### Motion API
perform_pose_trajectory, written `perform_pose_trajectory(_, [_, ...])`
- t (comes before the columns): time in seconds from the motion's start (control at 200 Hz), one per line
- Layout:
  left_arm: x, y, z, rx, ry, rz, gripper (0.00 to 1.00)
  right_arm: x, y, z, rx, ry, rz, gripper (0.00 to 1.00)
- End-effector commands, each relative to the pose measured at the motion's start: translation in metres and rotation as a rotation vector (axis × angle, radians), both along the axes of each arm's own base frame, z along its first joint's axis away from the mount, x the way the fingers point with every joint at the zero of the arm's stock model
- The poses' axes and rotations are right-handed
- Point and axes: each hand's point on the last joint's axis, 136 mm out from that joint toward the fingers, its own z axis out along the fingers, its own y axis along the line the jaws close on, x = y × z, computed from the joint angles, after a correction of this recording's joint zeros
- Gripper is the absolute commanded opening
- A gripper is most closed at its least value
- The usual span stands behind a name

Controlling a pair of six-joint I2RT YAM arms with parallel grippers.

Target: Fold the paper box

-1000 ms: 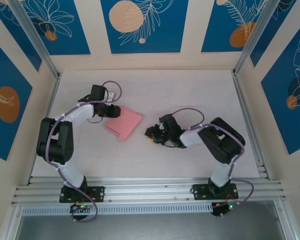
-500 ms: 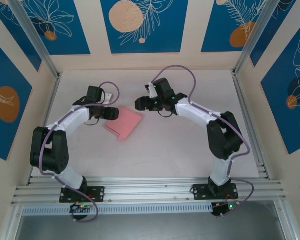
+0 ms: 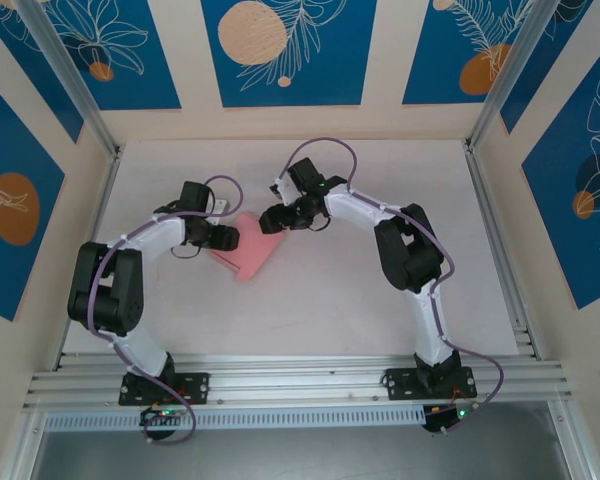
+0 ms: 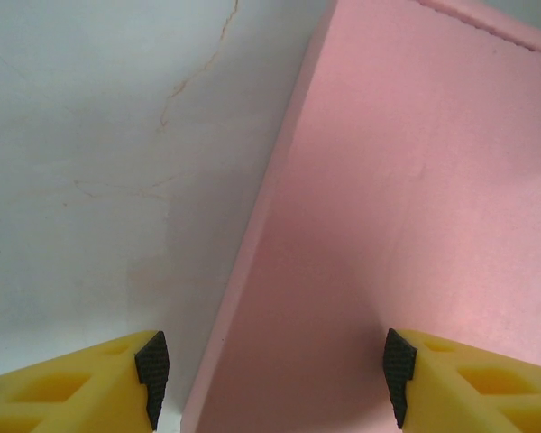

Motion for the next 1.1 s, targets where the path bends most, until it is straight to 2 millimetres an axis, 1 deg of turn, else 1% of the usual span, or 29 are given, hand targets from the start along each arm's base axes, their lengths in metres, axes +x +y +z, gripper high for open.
perform_pose_trajectory(0.0, [0.001, -0.001, -0.003, -0.013, 0.007, 0.005, 0.65, -0.011, 0.006, -0.002, 0.012, 0.050, 0.069, 0.75])
perform_pose_trajectory(0.09, [0.002, -0.002, -0.005, -0.020, 0.010, 0.009, 0.64, -0.016, 0.006, -0.007, -0.004, 0.069, 0.078, 0.75])
perform_pose_trajectory(0.22, [0.002, -0.003, -0.009, -0.027, 0.023, 0.015, 0.62, -0.021, 0.001, -0.015, -0.039, 0.093, 0.074, 0.74])
perform_pose_trajectory(0.435, [0.003, -0.004, -0.012, -0.036, 0.033, 0.023, 0.60, -0.031, 0.002, -0.017, -0.028, 0.131, 0.080, 0.69])
perform_pose_trajectory(0.555, [0.003, -0.004, -0.013, -0.036, 0.036, 0.026, 0.60, -0.034, -0.001, -0.022, -0.029, 0.145, 0.058, 0.67])
perform_pose_trajectory(0.67, [0.003, -0.004, -0.014, -0.035, 0.037, 0.026, 0.60, -0.035, -0.006, -0.025, -0.041, 0.135, 0.033, 0.66])
perform_pose_trajectory(0.82, [0.004, -0.005, -0.014, -0.038, 0.039, 0.026, 0.59, -0.038, -0.008, -0.024, -0.028, 0.115, 0.028, 0.64])
perform_pose_trajectory(0.98, [0.004, -0.005, -0.015, -0.040, 0.040, 0.028, 0.59, -0.034, -0.005, -0.018, -0.009, 0.077, 0.025, 0.62])
perform_pose_trajectory(1.095, [0.004, -0.005, -0.013, -0.039, 0.039, 0.028, 0.59, -0.030, -0.003, -0.019, -0.021, 0.070, 0.029, 0.62])
